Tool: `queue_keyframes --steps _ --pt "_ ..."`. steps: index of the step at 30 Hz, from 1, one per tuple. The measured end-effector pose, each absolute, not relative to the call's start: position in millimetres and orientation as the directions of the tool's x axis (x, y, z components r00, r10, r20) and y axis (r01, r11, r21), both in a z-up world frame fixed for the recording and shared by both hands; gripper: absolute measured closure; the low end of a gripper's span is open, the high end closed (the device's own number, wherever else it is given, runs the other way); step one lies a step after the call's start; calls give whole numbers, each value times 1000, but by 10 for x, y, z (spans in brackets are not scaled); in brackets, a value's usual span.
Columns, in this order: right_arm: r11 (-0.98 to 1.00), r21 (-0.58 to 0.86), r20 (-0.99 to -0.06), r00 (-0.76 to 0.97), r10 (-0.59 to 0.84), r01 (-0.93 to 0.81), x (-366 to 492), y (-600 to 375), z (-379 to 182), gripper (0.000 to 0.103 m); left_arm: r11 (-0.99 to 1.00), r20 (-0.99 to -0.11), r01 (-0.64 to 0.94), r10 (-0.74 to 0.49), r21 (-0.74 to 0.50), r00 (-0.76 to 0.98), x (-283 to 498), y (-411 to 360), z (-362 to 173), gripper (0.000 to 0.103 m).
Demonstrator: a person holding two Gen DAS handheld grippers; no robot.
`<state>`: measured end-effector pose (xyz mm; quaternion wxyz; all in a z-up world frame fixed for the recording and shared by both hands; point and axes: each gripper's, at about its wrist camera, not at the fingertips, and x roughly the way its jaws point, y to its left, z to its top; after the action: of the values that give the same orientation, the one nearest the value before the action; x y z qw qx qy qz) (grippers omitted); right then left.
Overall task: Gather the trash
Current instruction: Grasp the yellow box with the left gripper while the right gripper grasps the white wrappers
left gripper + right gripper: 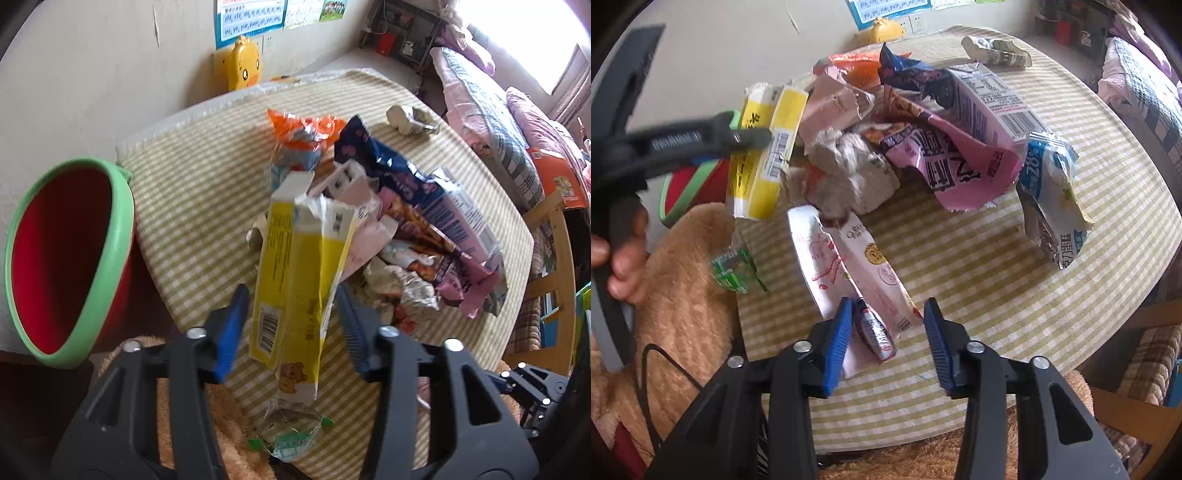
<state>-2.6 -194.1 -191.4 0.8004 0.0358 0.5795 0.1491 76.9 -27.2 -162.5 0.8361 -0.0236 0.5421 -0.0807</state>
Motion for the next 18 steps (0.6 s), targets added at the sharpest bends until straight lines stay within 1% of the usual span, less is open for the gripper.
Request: queue_keyframes --steps 1,2,3,5,10,11,12,13,14,15,17,18 --pt "952 234 -914 288 284 -197 -16 -1946 -1895 53 986 -905 110 -160 -127 393 770 -270 -1651 51" --pt "952 236 -912 293 286 -197 -9 -1925 -1883 47 986 -908 110 -158 -124 389 774 -271 -1674 47" --pt "950 241 -910 295 292 -197 4 -1930 -1868 44 987 -910 110 -153 -119 385 783 -275 -1708 46" --pt "950 249 -913 282 296 -190 48 -1903 -1902 35 988 -918 108 -146 -114 369 797 -279 -1779 46" --pt "944 276 -920 233 314 -180 56 -1829 -2043 34 988 -937 99 -147 -121 317 840 -280 -1976 44" --pt "947 264 -926 228 302 -181 54 -1810 -2069 35 987 -937 99 -150 -125 315 837 -278 -1988 45" --pt "948 261 -928 222 298 -181 52 -1798 -2087 38 987 -937 99 -154 -129 314 839 -276 -1994 47" --pt "947 268 -928 215 304 -179 48 -1788 -2101 49 986 -936 99 -155 -130 315 842 -273 -1992 54" --pt "946 272 -926 218 307 -176 41 -1781 -2094 55 986 -935 99 -158 -133 318 841 -267 -1981 55" --pt "946 271 -925 226 307 -176 28 -1774 -2077 56 986 -932 98 -163 -138 323 837 -253 -1968 58" --pt "947 272 -918 249 309 -173 -2 -1777 -2006 63 985 -927 96 -170 -146 333 823 -234 -1928 60" --pt "947 275 -913 264 311 -166 -14 -1790 -1962 64 984 -923 95 -175 -151 342 814 -220 -1890 61"
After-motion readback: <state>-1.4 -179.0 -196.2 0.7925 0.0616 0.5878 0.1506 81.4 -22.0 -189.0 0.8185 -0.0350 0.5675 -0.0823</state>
